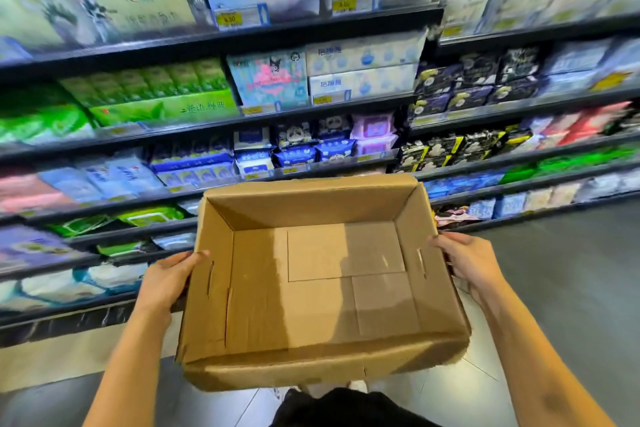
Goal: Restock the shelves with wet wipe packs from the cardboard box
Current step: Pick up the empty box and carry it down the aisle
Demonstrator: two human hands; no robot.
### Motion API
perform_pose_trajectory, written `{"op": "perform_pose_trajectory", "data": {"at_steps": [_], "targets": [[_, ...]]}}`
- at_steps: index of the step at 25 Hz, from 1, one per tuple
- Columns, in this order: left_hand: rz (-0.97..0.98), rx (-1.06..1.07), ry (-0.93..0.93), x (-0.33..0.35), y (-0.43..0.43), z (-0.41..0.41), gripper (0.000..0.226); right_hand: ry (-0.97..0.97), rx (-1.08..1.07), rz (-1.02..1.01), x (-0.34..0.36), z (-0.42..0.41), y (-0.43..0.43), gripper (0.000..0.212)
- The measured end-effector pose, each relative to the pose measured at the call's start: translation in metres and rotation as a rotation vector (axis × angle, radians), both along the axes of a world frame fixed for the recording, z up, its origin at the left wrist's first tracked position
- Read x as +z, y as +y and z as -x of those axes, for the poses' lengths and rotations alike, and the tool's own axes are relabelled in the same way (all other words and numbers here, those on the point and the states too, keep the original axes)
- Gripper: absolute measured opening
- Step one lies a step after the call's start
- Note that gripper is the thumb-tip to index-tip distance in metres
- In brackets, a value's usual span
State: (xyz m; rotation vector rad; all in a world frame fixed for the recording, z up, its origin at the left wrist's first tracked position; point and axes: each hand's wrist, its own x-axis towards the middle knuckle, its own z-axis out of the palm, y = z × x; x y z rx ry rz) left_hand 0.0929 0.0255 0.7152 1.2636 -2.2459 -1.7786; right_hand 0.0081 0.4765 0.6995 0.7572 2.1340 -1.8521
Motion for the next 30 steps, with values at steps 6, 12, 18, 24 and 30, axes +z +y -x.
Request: {"op": "perform_pose_trajectory", "data": {"at_steps": [6, 12, 18, 24, 30], "targets": [[0.011, -0.069, 0.017, 0.005, 0.019, 0.007, 0.057, 0.035, -0.051, -0.026, 0.025, -0.016, 0.028, 0.006], [0.022, -0.132, 0.072, 0.003, 0.026, 0.02, 0.07, 0.03, -0.128, -0.076, 0.036, -0.031, 0.04, 0.003], [0.016, -0.233, 0.082, 0.006, 0.016, 0.043, 0.069, 0.077, -0.202, -0.15, 0.039, -0.058, 0.026, 0.015], [0.041, -0.347, 0.079, 0.006, -0.001, 0.06, 0.07, 0.081, -0.342, -0.163, 0.037, -0.096, 0.002, 0.01], [0.033, -0.46, 0.083, 0.003, -0.008, 0.068, 0.07, 0.103, -0.44, -0.152, 0.039, -0.143, -0.023, 0.008]]}}
